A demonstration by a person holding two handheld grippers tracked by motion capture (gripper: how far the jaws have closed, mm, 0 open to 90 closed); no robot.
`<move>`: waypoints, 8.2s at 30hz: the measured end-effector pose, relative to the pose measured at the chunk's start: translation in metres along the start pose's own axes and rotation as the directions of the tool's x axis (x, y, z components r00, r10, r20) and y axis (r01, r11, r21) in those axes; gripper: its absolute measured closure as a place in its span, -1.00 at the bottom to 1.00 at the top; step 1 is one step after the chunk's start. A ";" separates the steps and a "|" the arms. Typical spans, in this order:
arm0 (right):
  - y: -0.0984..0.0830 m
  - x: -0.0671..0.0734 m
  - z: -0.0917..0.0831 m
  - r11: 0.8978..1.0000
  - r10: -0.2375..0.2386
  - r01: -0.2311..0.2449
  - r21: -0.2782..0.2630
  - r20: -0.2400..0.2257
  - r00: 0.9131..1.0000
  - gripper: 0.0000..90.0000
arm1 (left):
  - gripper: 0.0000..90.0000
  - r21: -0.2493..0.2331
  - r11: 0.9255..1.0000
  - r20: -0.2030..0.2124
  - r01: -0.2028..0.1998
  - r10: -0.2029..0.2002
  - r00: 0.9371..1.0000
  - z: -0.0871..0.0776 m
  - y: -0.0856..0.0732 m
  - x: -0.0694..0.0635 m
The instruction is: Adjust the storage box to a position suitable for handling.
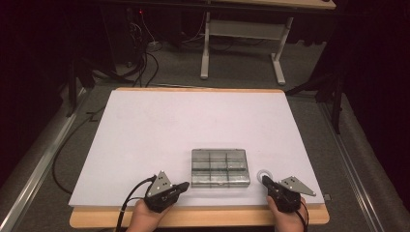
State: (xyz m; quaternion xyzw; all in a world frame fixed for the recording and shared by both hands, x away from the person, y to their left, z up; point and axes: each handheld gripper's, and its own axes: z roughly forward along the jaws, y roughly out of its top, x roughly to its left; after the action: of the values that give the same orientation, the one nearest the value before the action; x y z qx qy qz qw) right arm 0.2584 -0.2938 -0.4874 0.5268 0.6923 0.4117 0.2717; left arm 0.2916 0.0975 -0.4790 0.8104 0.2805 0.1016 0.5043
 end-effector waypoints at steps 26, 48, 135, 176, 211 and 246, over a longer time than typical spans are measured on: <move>0.001 0.007 0.002 1.000 -0.029 0.029 0.006 -0.003 1.000 0.95 | 1.00 -0.017 1.000 -0.008 0.002 -0.002 1.000 0.003 0.002 -0.004; 0.015 0.035 -0.005 0.995 -0.084 0.079 -0.053 -0.107 0.991 0.96 | 0.99 -0.052 0.999 -0.014 -0.008 0.007 1.000 0.000 0.010 -0.006; 0.019 0.039 -0.001 0.995 -0.077 0.066 -0.079 -0.142 0.987 0.97 | 1.00 -0.111 0.993 -0.114 0.043 -0.055 0.992 0.059 0.069 0.063; 0.008 -0.026 -0.022 0.994 0.048 -0.044 -0.097 0.032 0.998 0.95 | 1.00 0.141 0.989 -0.183 0.039 -0.012 0.983 0.068 0.039 0.042; 0.028 -0.058 0.006 0.994 0.060 -0.075 0.079 0.177 0.982 0.37 | -0.08 0.091 0.990 -0.404 0.104 -0.059 0.913 -0.051 -0.012 0.136; 0.047 -0.062 0.013 0.933 -0.010 -0.042 0.358 0.144 0.990 0.40 | -0.17 0.079 0.996 -0.365 0.043 -0.012 0.931 -0.052 -0.019 0.132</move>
State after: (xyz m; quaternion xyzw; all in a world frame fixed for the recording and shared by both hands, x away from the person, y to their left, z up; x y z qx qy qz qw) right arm 0.3110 -0.3445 -0.4570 0.6014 0.7303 0.2412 0.2163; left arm 0.3702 0.2169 -0.4865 0.7944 0.3845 0.2307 0.4096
